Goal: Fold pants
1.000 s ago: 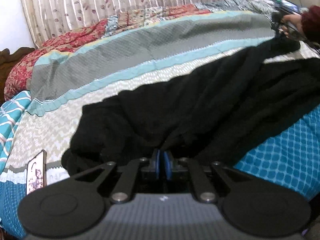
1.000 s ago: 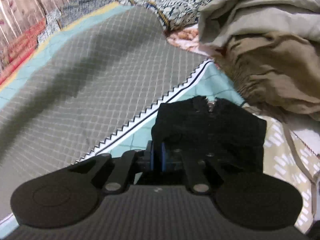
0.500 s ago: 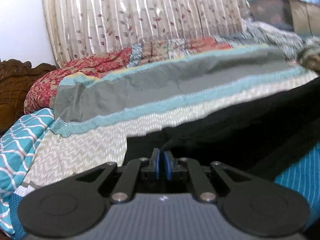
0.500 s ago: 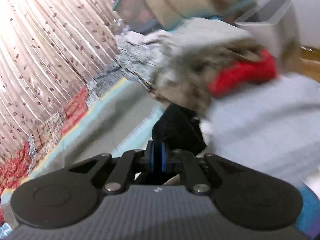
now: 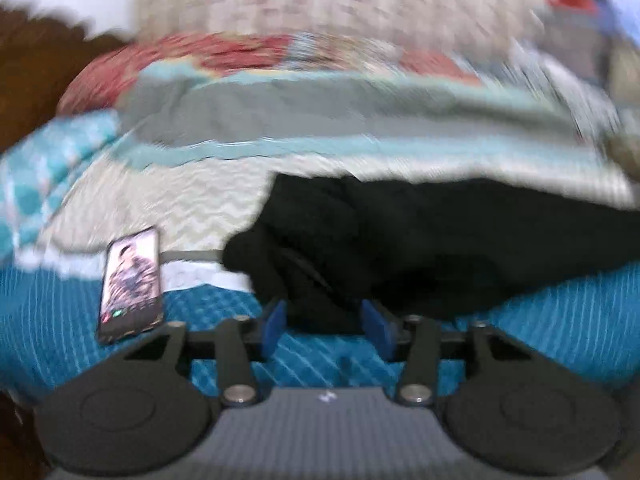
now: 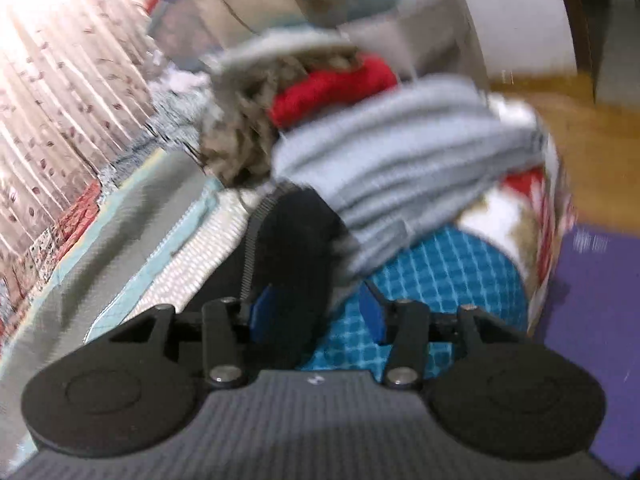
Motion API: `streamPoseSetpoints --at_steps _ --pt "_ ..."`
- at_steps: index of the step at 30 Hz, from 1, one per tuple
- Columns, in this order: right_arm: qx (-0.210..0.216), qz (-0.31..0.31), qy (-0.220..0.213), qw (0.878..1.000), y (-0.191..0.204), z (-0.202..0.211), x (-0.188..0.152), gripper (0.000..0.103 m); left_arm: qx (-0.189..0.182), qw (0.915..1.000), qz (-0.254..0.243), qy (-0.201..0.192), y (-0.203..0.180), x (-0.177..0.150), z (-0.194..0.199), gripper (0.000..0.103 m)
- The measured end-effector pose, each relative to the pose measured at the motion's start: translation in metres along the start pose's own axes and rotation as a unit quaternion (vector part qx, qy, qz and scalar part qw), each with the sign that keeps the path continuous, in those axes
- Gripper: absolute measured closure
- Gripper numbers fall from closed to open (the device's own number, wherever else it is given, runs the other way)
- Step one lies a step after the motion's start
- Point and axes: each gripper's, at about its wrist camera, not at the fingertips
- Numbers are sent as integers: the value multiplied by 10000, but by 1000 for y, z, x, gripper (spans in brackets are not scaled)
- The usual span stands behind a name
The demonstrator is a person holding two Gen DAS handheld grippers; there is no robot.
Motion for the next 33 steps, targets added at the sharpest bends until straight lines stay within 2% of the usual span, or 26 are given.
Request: streamPoseSetpoints --at_steps 2,5,8,10,11,14,16,18,23,25,27,28,29,31,33 --pt "216 354 -196 9989 22 13 -4 52 -3 9981 611 -36 22 14 -6 53" --pt "639 783 -109 9948 43 18 -12 52 103 9919 1259 -114 46 32 -27 53" --pt "1008 1102 252 9885 65 19 -30 52 64 9916 1261 -288 45 43 -46 49" --pt "1123 1186 484 9854 78 15 -42 52 39 9932 1137 -227 37 43 -61 48" --pt "1169 1229 637 9834 84 12 -49 52 -25 9944 1056 -92 32 41 -73 52" --pt "1304 1355 996 9771 97 8 -68 52 -170 9962 791 310 22 31 -95 94" --pt "1396 1547 1165 9711 108 10 -77 52 -234 9954 851 381 28 33 -92 95" --pt "1468 1723 1195 9667 115 15 -86 52 -344 9914 1227 296 49 43 -77 95" --pt "1539 1879 1185 9628 125 15 -85 52 -181 9776 2071 323 106 58 -53 95" --pt "1574 1865 1235 9619 128 13 -89 52 94 9755 2164 376 115 55 -54 94" --pt "1635 1911 1310 9589 133 12 -93 52 537 9726 2202 509 116 48 -59 81" --pt "1665 1931 1332 9577 134 15 -98 52 615 9709 2258 506 114 45 -59 81" --pt "1701 1955 1345 9564 135 19 -101 52 597 9695 2338 423 110 42 -56 81" --pt "1763 2028 1322 9541 139 25 -104 52 256 9697 2426 140 95 43 -43 81" --pt "1790 2086 1281 9529 139 26 -103 52 -253 9770 2108 -181 67 50 -34 81"
Point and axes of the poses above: each gripper's, at about its wrist camera, not at the fingertips, and z roughly against the way its jaws point, y to its left, x to its top, and after that the axes turned 10 degrees about -y, right-handed
